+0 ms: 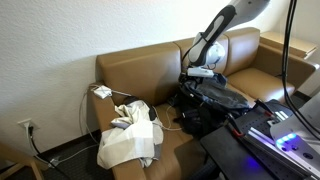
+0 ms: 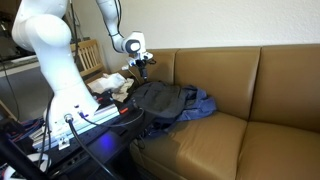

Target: Move the backpack to the left side of the couch

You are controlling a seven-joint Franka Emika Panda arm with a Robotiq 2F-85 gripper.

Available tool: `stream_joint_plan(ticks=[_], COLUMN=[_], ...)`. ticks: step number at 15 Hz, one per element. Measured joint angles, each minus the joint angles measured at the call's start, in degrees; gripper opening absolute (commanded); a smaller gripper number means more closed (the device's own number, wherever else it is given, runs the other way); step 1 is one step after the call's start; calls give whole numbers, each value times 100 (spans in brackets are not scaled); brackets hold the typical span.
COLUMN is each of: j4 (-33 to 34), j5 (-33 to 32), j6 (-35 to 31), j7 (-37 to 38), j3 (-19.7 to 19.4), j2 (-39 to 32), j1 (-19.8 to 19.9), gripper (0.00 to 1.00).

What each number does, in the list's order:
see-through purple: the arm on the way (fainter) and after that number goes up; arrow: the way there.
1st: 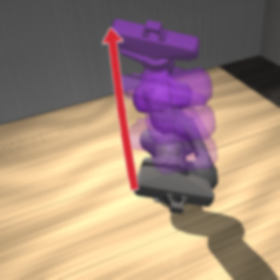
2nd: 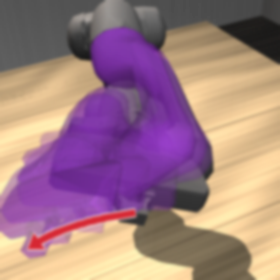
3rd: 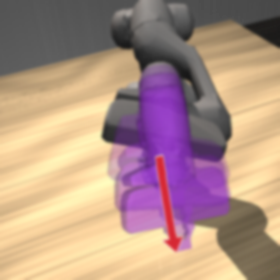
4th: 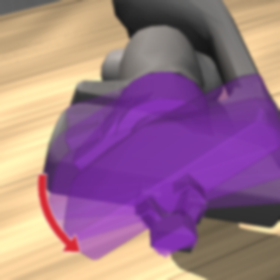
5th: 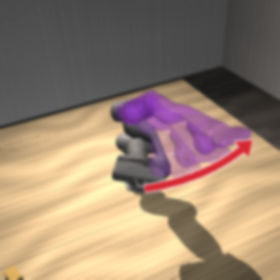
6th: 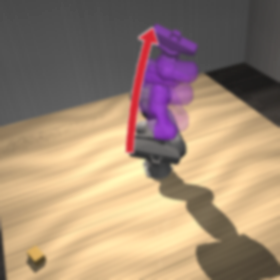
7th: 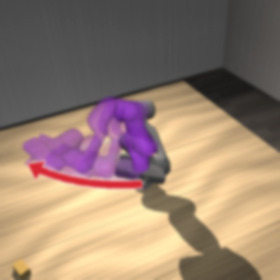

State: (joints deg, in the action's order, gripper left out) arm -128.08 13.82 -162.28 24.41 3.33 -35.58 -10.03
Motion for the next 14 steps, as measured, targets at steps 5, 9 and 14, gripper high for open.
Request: stream_joint_plan(ticks=[5, 9, 14], j4=[272, 501, 873], j5=[-907, -1383, -1406], j6=[35, 85, 407], j7=[1525, 3002, 3505], j3=[-1187, -2024, -2223], j2=[-323, -762, -1086], j1=[-1566, -3000, -3235], gripper=[100, 100, 100])
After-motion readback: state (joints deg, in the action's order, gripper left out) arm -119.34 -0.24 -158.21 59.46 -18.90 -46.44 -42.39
